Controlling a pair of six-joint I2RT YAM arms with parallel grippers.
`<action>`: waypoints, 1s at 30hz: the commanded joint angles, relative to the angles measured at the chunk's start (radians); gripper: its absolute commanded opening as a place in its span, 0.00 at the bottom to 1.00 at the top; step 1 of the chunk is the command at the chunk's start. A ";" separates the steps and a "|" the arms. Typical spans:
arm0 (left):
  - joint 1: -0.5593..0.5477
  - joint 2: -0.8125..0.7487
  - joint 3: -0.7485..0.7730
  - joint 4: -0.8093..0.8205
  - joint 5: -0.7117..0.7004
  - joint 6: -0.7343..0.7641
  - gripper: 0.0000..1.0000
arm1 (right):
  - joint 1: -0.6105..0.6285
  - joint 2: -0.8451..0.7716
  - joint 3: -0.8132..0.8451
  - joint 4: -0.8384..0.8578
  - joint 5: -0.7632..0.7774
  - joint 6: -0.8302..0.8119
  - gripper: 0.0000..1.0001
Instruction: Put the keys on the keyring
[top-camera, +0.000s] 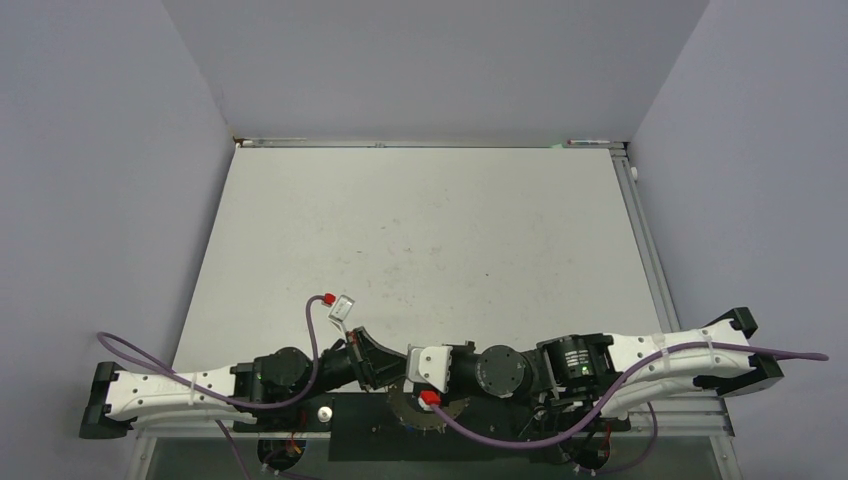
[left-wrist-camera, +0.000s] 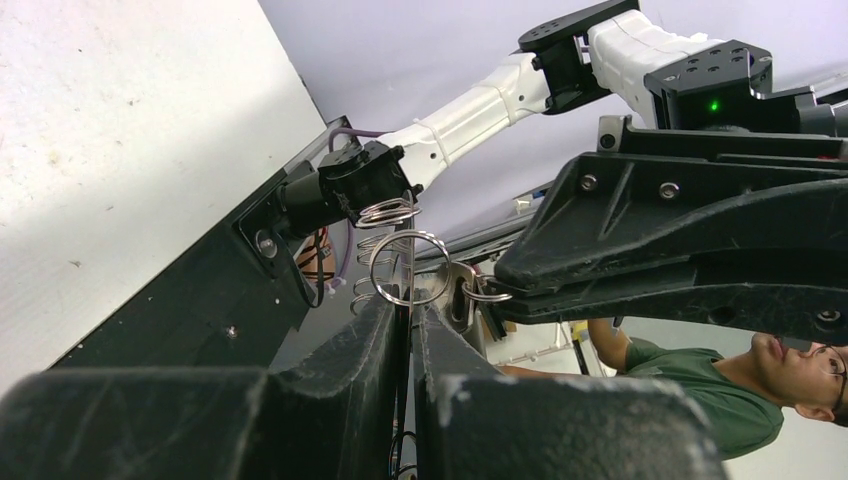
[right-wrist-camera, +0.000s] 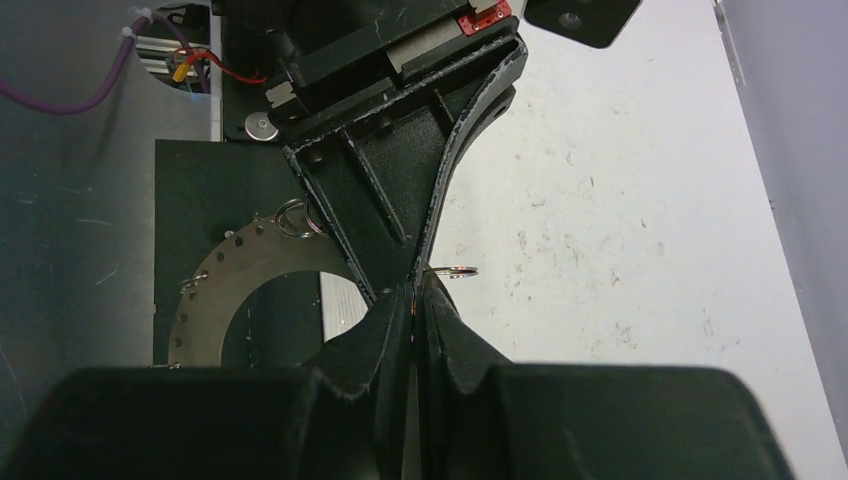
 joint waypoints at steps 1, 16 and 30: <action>0.002 0.007 0.056 0.106 0.027 -0.005 0.00 | -0.035 -0.034 -0.012 0.070 -0.048 -0.018 0.05; 0.002 0.007 0.055 0.117 0.040 0.006 0.00 | -0.114 -0.021 -0.020 0.091 -0.125 -0.021 0.05; 0.002 -0.012 0.051 0.111 0.028 0.016 0.00 | -0.114 -0.018 -0.011 0.057 -0.191 0.006 0.05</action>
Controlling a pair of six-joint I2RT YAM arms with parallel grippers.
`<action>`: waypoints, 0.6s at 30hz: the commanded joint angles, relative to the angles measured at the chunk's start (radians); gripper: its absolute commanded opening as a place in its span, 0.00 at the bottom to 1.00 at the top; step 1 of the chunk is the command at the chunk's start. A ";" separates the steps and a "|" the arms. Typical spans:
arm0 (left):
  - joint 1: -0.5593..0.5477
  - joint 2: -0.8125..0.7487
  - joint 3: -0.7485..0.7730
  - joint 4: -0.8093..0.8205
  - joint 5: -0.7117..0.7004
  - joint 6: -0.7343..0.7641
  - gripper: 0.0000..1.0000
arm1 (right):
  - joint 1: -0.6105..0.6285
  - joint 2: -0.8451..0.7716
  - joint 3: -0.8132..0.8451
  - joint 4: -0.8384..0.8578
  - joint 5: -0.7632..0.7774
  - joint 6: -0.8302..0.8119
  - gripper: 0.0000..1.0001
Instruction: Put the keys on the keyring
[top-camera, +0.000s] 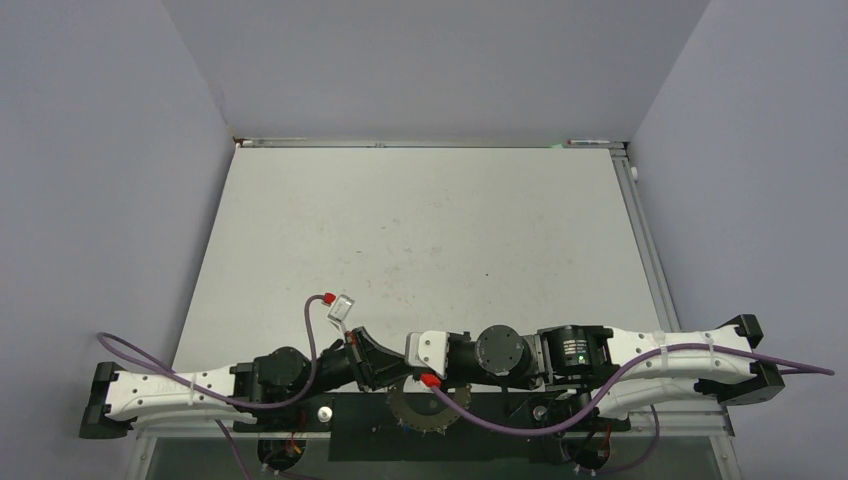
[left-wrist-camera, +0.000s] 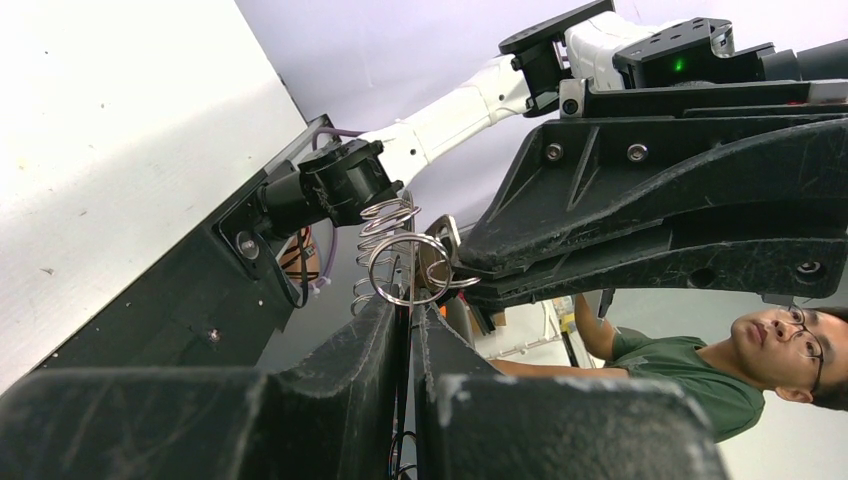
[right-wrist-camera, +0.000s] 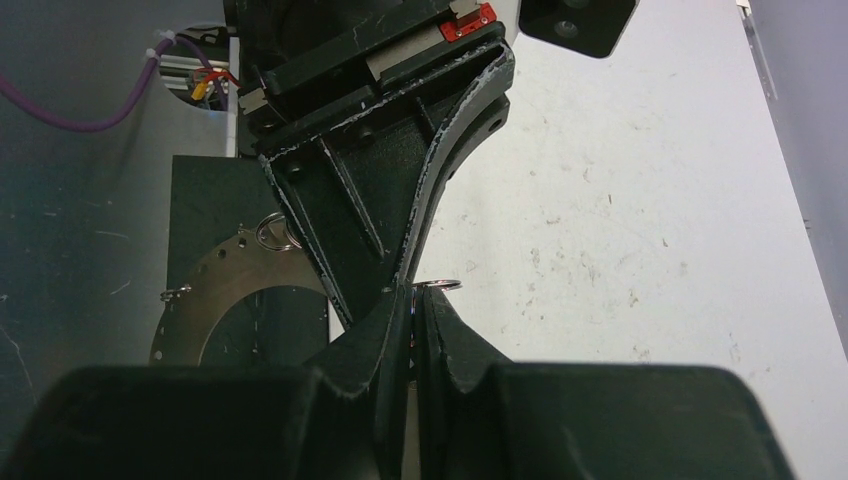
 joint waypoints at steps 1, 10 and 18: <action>0.002 -0.012 0.051 0.083 0.001 0.010 0.00 | -0.005 -0.012 0.002 0.012 -0.034 0.018 0.05; 0.002 -0.003 0.056 0.083 0.015 0.022 0.00 | -0.007 0.005 0.003 0.032 0.005 0.006 0.05; 0.002 -0.003 0.052 0.088 0.019 0.023 0.00 | -0.011 -0.003 0.005 0.044 0.026 -0.001 0.05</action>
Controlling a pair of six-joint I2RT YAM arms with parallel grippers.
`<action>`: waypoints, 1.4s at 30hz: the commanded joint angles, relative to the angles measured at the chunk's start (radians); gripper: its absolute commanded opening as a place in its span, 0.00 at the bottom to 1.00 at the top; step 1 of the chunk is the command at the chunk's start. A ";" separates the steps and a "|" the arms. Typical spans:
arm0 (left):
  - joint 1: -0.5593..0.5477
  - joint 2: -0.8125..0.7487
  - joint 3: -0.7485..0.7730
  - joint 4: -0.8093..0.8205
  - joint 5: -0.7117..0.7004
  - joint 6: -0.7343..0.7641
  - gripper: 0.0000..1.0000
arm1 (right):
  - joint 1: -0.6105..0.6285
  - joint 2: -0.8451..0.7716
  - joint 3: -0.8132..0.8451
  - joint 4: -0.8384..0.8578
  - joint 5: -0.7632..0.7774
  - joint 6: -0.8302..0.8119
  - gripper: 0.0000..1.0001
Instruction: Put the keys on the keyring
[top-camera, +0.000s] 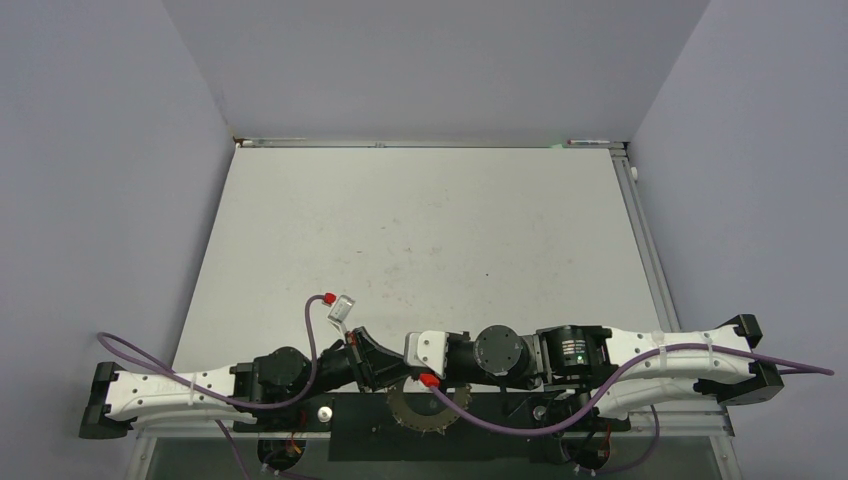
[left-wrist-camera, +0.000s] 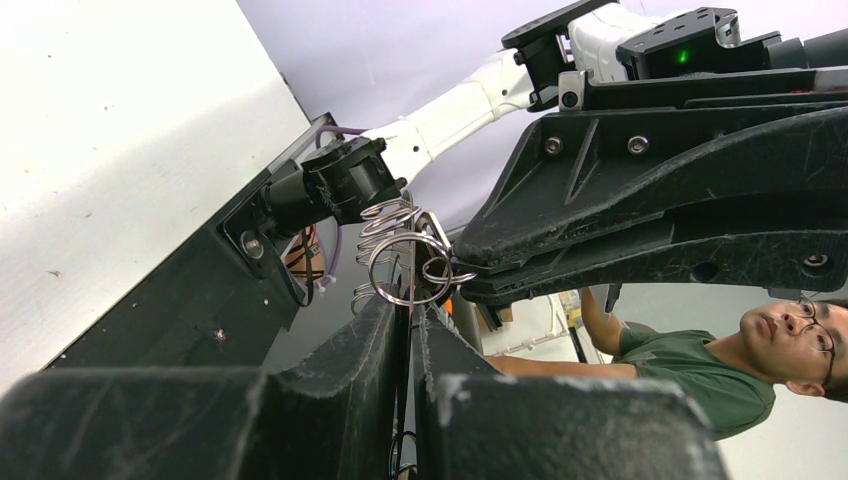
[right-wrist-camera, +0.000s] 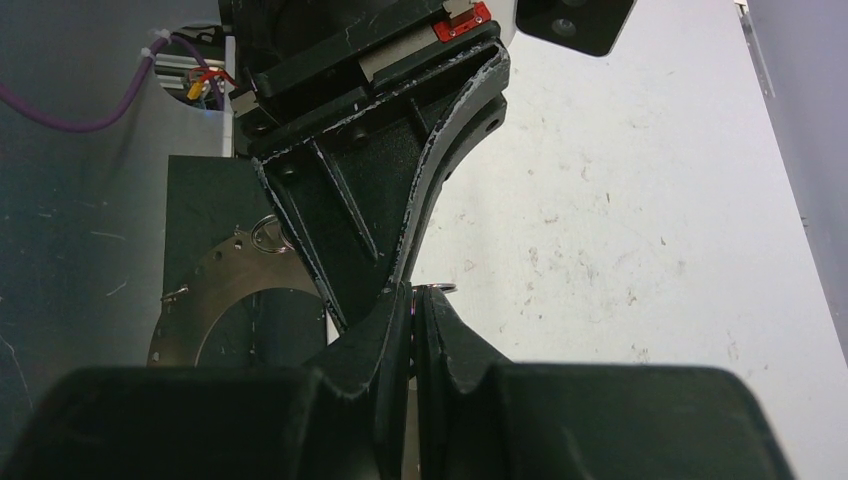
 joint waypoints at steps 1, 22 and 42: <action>0.001 -0.003 0.052 0.089 0.013 0.003 0.00 | -0.010 -0.008 0.005 0.044 0.030 -0.002 0.05; 0.002 0.024 0.060 0.083 0.030 0.023 0.00 | -0.016 -0.021 -0.008 0.054 0.055 0.002 0.05; 0.000 0.046 0.134 0.046 0.155 0.161 0.00 | -0.071 0.060 0.093 -0.092 0.000 0.016 0.05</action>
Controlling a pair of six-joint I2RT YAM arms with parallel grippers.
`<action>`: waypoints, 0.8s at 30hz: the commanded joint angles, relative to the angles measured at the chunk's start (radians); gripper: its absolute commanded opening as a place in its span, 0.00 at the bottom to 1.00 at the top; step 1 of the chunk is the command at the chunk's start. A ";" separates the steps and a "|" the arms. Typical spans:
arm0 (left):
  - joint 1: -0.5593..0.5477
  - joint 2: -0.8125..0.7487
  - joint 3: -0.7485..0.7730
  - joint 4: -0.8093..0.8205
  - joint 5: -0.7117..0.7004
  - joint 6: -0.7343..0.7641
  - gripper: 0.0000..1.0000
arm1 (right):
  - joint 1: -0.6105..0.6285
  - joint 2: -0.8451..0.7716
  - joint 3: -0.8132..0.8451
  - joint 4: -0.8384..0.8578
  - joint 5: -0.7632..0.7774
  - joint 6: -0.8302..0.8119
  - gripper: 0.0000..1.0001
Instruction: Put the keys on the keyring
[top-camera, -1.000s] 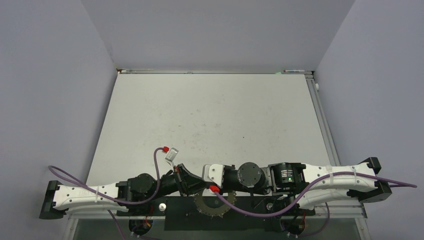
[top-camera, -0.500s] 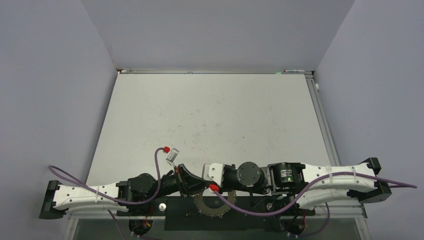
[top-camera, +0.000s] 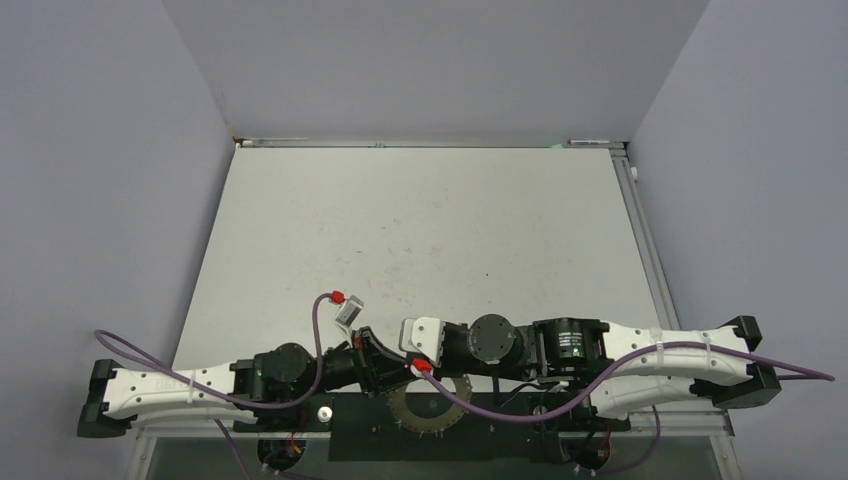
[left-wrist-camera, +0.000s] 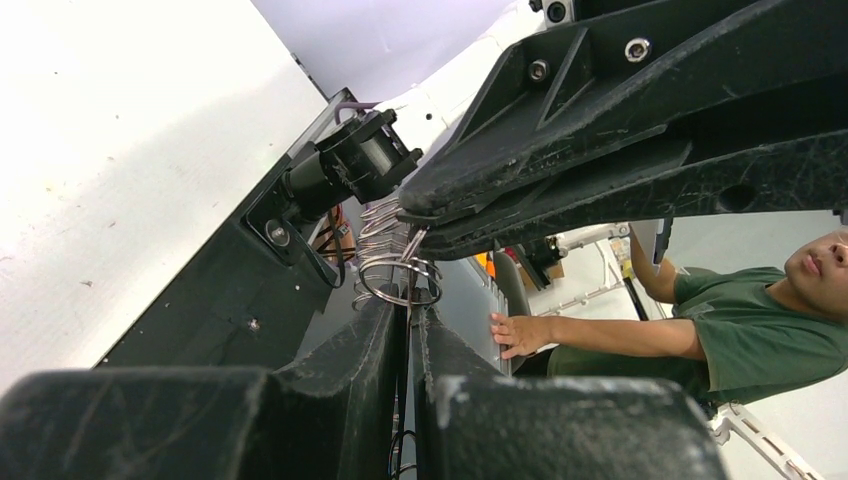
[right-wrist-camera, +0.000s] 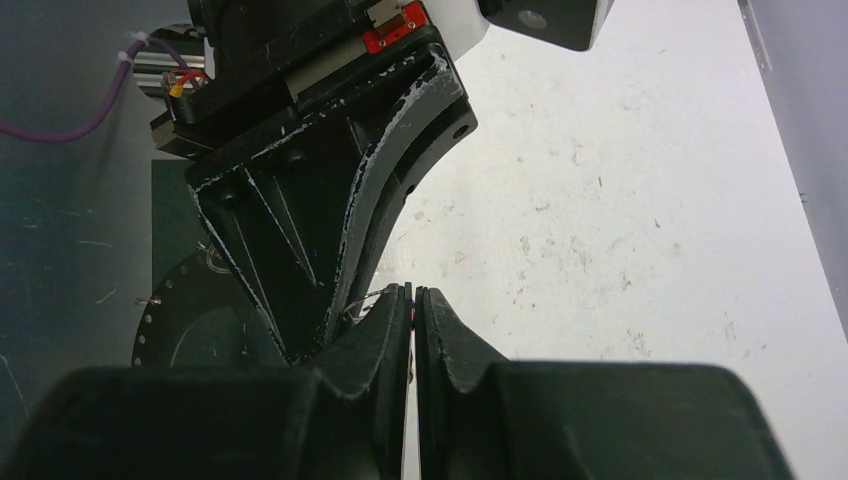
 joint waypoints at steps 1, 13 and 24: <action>-0.001 0.000 0.079 0.085 0.086 0.027 0.00 | -0.024 0.042 0.063 -0.074 0.005 0.000 0.05; -0.001 -0.012 0.084 0.075 0.087 0.039 0.00 | -0.051 0.059 0.110 -0.139 0.004 -0.010 0.22; -0.001 -0.010 0.081 0.098 0.101 0.036 0.00 | -0.065 0.082 0.119 -0.120 0.058 -0.023 0.29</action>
